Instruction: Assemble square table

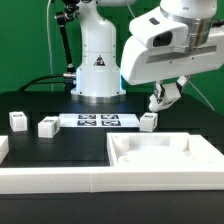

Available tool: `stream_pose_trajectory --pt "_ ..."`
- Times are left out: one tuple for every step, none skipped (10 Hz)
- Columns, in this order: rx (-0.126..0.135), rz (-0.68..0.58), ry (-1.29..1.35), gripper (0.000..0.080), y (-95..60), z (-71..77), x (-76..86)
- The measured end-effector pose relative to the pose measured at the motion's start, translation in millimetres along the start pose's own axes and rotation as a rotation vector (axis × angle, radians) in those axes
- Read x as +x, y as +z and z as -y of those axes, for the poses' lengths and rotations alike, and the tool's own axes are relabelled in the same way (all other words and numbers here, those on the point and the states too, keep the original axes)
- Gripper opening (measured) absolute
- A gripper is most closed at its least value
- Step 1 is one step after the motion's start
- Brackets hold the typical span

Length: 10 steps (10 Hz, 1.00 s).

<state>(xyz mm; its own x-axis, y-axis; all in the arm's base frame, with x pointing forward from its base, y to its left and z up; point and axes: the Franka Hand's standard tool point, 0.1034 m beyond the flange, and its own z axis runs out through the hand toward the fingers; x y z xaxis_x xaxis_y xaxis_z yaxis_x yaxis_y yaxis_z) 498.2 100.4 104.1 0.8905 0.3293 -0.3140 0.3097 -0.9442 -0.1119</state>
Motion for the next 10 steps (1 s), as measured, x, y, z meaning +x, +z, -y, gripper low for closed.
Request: stream_pose_trajectory --pt "0.005 -0.043 -0.007 0.0291 -4.2 -3.9 0.3" --pt "0.006 -0.073 -0.001 0.0291 -15.0 -10.4 5.0" --pt "0.005 -0.124 0.009 0.0291 -25.5 -15.2 10.8" --pt "-0.019 -0.207 0.008 0.0291 -32.1 -15.1 16.2" --pt "-0.042 -0.297 -0.009 0.0291 -30.0 -7.8 13.9" --pt "-0.043 -0.324 -0.004 0.0291 -27.0 -11.2 11.1" --pt "-0.058 -0.41 -0.005 0.0291 -29.8 -16.3 18.1" --pt "-0.068 -0.46 -0.015 0.0291 -27.9 -20.0 18.6" --pt "-0.064 -0.488 -0.014 0.0291 -30.9 -26.0 22.0" --pt "-0.087 -0.572 -0.014 0.0291 -39.5 -32.4 29.2"
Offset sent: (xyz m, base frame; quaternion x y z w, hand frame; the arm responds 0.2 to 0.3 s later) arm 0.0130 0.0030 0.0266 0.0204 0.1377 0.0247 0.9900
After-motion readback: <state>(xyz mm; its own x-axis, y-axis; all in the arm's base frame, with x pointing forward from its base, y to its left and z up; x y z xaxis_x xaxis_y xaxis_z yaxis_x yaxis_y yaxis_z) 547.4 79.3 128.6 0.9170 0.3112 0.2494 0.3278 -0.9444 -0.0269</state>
